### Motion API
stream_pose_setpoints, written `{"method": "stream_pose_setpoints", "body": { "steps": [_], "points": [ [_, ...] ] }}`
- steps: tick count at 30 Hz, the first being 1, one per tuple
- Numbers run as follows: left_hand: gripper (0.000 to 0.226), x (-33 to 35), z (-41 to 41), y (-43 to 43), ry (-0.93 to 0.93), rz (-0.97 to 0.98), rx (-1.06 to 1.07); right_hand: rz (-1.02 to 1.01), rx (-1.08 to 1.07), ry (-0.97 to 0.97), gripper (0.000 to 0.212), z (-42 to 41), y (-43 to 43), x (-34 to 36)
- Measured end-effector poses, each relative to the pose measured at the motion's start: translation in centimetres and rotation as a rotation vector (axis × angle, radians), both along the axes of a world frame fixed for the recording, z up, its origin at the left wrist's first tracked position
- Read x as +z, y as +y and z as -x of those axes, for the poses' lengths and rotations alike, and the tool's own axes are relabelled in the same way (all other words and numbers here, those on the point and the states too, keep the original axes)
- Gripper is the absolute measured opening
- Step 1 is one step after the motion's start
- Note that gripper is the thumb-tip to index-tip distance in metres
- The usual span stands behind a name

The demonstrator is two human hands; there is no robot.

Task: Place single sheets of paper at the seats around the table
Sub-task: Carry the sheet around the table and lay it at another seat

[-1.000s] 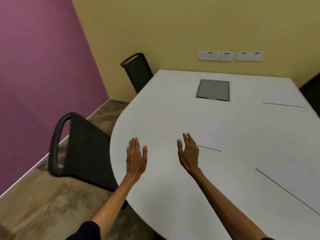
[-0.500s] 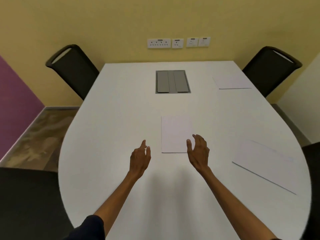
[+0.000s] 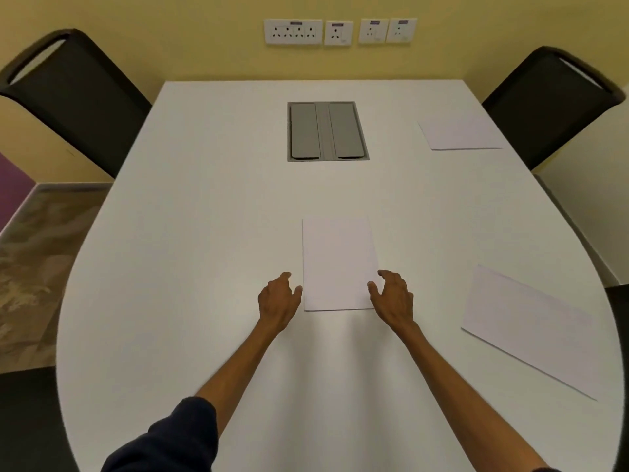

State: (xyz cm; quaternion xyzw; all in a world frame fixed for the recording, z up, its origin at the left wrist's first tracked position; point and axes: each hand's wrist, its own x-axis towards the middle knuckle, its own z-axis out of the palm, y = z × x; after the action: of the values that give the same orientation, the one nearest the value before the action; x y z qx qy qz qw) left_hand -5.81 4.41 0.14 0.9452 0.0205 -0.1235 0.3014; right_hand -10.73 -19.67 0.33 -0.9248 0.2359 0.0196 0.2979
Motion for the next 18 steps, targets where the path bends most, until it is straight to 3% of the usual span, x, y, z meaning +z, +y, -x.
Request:
{"method": "stream_pose_setpoints", "body": {
  "steps": [9,18],
  "points": [
    [0.068,-5.2,-4.0,-3.5,0.136,-0.020,0.060,0.018,-0.112,0.172,0.065,-4.7,-1.2,-5.6],
    [0.054,-6.5,-4.3,-6.1,0.094,-0.074,0.096,0.079,-0.181,0.155,0.064,-5.4,-0.4,-7.1]
  ]
}}
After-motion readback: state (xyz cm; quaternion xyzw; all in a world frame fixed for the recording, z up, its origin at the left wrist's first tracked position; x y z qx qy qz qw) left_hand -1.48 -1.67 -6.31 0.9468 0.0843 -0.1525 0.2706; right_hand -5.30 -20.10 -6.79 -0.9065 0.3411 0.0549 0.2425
